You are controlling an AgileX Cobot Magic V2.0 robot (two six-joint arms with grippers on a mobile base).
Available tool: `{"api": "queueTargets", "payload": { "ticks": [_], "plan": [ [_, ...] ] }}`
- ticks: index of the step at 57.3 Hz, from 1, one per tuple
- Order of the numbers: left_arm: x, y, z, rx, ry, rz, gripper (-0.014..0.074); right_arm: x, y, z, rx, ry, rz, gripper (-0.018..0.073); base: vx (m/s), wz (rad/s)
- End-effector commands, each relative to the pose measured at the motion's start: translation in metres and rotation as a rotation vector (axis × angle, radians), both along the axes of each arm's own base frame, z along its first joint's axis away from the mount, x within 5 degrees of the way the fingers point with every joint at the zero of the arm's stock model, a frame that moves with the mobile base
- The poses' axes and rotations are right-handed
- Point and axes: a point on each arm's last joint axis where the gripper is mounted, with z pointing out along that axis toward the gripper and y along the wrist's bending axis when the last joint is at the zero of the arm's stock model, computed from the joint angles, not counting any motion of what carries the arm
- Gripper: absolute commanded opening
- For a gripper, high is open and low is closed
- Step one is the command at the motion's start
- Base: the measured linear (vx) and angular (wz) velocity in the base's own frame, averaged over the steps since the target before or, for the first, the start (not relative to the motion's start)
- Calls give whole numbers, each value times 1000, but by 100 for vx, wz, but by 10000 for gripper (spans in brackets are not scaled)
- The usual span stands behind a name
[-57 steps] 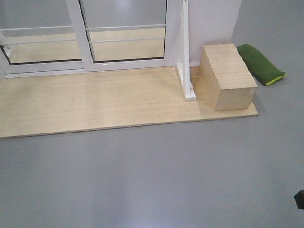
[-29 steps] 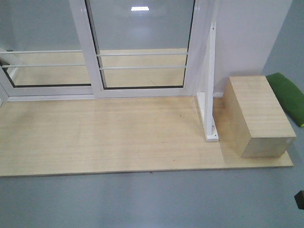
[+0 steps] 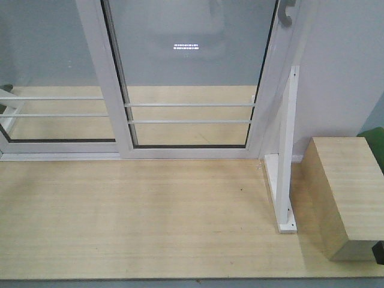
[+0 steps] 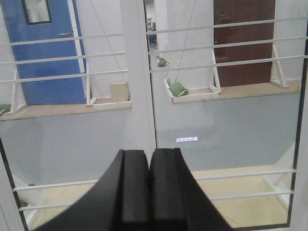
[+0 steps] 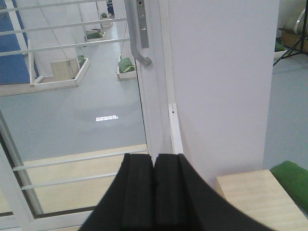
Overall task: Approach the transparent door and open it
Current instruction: 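Approach and stop in front of the glass door near its handle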
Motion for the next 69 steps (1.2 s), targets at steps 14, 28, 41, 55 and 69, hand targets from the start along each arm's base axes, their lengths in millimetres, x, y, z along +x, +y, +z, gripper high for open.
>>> {"api": "queueTargets", "payload": {
  "ticks": [14, 28, 41, 55, 69],
  "plan": [
    [-1, 0, 5, -9, -90, 2, 3, 0, -1, 7, -22, -92, -8, -9, 40, 0],
    [-1, 0, 5, -9, -90, 2, 3, 0, -1, 7, -22, -92, -8, -9, 30, 0],
    [-1, 0, 5, -9, -90, 2, 3, 0, -1, 7, -22, -92, -8, -9, 23, 2],
    [-1, 0, 5, -9, -90, 2, 3, 0, -1, 7, -22, -92, -8, -9, 19, 2],
    [-1, 0, 5, -9, -90, 2, 3, 0, -1, 7, -22, -92, -8, -9, 15, 1]
  ]
}}
